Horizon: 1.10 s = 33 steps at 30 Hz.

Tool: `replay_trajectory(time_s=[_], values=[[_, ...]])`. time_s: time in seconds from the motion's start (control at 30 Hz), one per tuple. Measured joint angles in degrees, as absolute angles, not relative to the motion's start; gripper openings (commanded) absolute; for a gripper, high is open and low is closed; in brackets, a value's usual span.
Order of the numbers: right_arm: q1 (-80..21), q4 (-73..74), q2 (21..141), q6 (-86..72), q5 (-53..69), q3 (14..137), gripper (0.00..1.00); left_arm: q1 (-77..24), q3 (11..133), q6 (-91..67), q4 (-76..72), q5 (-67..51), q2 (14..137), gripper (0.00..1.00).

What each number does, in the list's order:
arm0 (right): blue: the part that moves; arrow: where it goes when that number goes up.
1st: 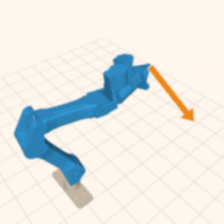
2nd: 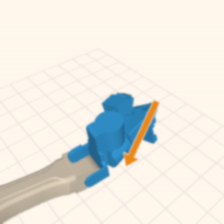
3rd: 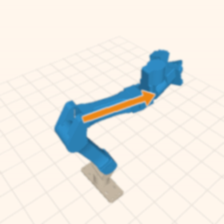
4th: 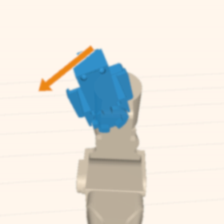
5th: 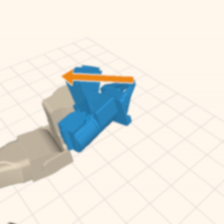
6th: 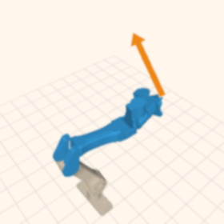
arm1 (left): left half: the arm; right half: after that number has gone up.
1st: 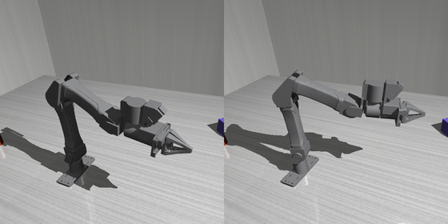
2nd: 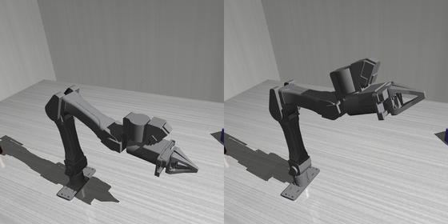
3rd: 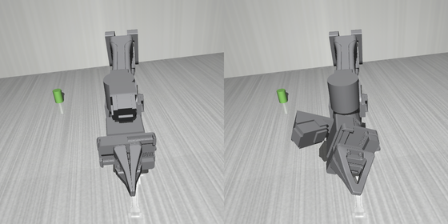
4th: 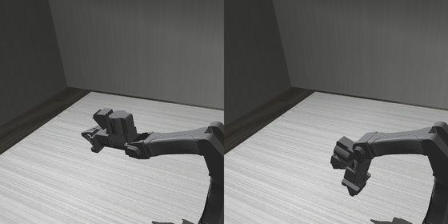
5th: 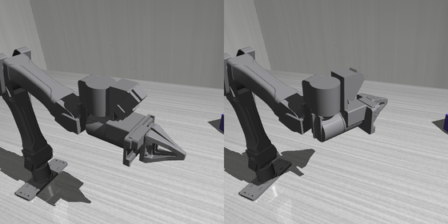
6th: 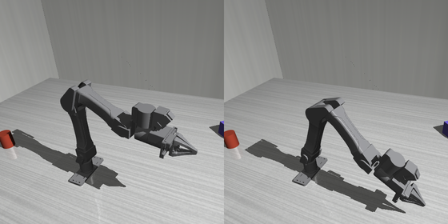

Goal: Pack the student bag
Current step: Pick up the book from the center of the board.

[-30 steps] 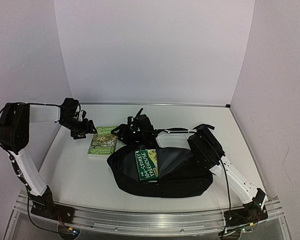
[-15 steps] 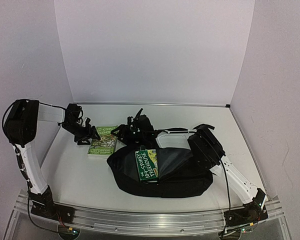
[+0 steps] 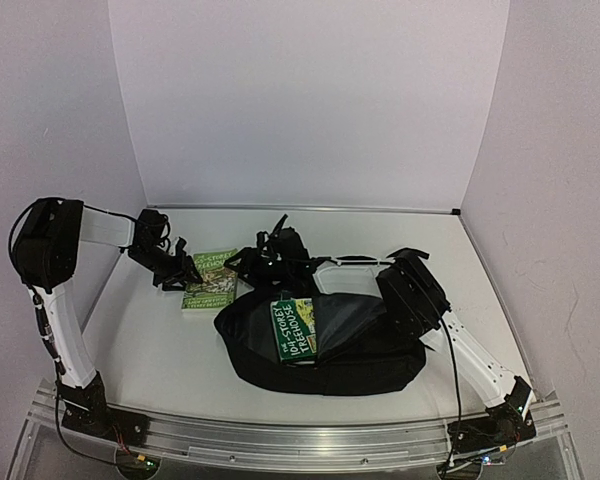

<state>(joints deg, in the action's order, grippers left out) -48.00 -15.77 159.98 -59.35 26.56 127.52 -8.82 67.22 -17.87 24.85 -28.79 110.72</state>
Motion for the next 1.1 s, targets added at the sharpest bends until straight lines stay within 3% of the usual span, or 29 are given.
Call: replay_trajectory(time_s=[0.13, 0.47, 0.63, 0.83, 1.1], values=[[-47.8, -15.3, 160.1, -58.9, 26.2, 127.4, 0.47, -9.2, 67.1, -17.9, 24.4, -28.5, 110.7, 0.49], [-47.8, -17.3, 160.1, -58.5, 28.3, 127.0, 0.47, -9.6, 66.7, -18.0, 22.9, -28.5, 110.7, 0.46], [-47.7, -18.8, 160.1, -57.8, 28.1, 125.6, 0.26, -9.8, 66.7, -18.0, 22.9, -28.4, 110.7, 0.47], [-47.8, -22.6, 158.3, -57.8, 27.5, 121.1, 0.0, -10.6, 65.7, -18.7, 22.0, -27.9, 109.5, 0.65], [-49.0, -26.8, 154.1, -57.7, 27.8, 114.8, 0.0, -12.0, 59.5, -22.7, 20.9, -24.9, 94.7, 0.87]])
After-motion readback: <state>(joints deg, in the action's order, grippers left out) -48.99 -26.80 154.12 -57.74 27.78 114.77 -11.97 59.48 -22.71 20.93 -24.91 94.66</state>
